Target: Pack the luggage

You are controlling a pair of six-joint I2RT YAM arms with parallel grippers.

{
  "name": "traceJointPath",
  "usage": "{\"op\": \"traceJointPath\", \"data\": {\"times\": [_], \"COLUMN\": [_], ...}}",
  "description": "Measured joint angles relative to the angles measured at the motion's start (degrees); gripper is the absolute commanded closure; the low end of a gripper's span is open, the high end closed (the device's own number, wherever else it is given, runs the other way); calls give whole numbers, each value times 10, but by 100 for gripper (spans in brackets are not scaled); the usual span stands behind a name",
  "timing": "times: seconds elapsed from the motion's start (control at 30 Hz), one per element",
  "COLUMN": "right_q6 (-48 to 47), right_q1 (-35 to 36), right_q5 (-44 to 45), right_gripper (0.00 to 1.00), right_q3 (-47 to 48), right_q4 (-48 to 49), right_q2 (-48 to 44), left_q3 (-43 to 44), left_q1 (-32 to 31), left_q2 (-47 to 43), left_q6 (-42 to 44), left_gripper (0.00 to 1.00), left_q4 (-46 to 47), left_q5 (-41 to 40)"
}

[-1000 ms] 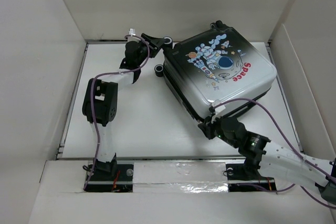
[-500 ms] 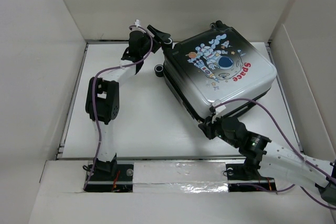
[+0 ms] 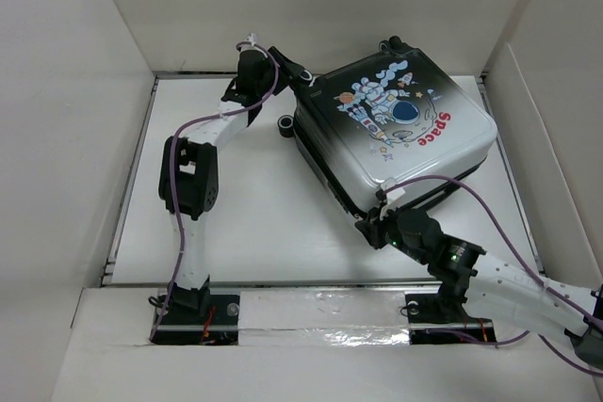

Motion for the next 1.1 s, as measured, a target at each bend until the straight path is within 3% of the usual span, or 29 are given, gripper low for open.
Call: {"op": "traceJointPath", "data": {"times": [0.13, 0.4, 0.6, 0.7, 0.73, 0.77, 0.97, 1.1], "right_q6": [1, 1, -1, -1, -1, -1, -1, -8], "right_q1": [0, -1, -2, -3, -3, -4, -4, -3], "right_q5": [-1, -2, -4, -4, -4, -3, 1, 1], "right_gripper": [100, 100, 100, 100, 100, 100, 100, 100], "right_q3": [0, 0, 0, 0, 0, 0, 0, 0], "right_q4": [2, 8, 17, 19, 19, 19, 10, -23], "right_q2": [2, 9, 16, 16, 16, 16, 9, -9], "left_q3": [13, 16, 17, 23, 23, 23, -42, -174], "left_q1": [0, -9, -9, -9, -9, -9, -5, 12], "left_q2": [6, 22, 31, 40, 44, 47, 52, 4], "left_q6": [0, -12, -54, -76, -87, -99, -181, -211], "left_gripper": [42, 38, 50, 72, 95, 100, 100, 100], "left_q4": [-17, -26, -6, 4, 12, 22, 158, 292], "left_q5": [3, 23, 28, 36, 40, 45, 60, 47]}}
